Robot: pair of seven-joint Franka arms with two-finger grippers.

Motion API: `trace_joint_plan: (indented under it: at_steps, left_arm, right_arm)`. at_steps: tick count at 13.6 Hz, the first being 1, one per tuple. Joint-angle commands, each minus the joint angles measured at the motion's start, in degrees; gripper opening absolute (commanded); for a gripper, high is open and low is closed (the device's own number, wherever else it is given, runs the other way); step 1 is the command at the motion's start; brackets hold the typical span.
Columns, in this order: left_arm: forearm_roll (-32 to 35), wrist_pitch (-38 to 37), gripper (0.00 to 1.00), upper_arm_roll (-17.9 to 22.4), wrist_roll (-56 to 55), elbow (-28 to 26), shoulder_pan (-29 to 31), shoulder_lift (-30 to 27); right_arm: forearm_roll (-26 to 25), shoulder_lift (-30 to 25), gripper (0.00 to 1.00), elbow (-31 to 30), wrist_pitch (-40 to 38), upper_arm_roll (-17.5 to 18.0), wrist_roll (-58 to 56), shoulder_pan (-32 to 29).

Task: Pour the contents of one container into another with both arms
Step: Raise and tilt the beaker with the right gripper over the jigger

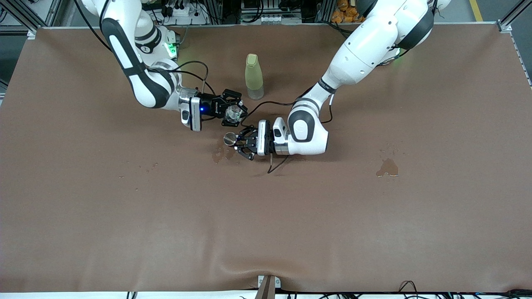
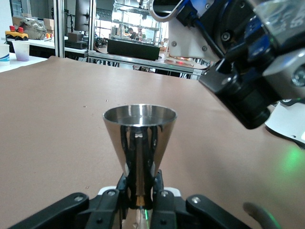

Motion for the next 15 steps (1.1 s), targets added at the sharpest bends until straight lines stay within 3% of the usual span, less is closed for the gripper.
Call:
trace_joint_plan:
  at_steps: [1,15]
  left_arm:
    - [-1.9,0.4,0.00,-0.1,1.4,-0.1,-0.1,-0.2]
    - [-2.0,0.4,0.00,-0.1,1.3,-0.1,0.0,-0.2]
  right_arm:
    - [1.2,-1.9,0.00,-0.7,0.8,0.0,4.4,0.3]
    - [1.2,-2.3,0.00,-0.7,0.8,-0.1,14.9,-1.1]
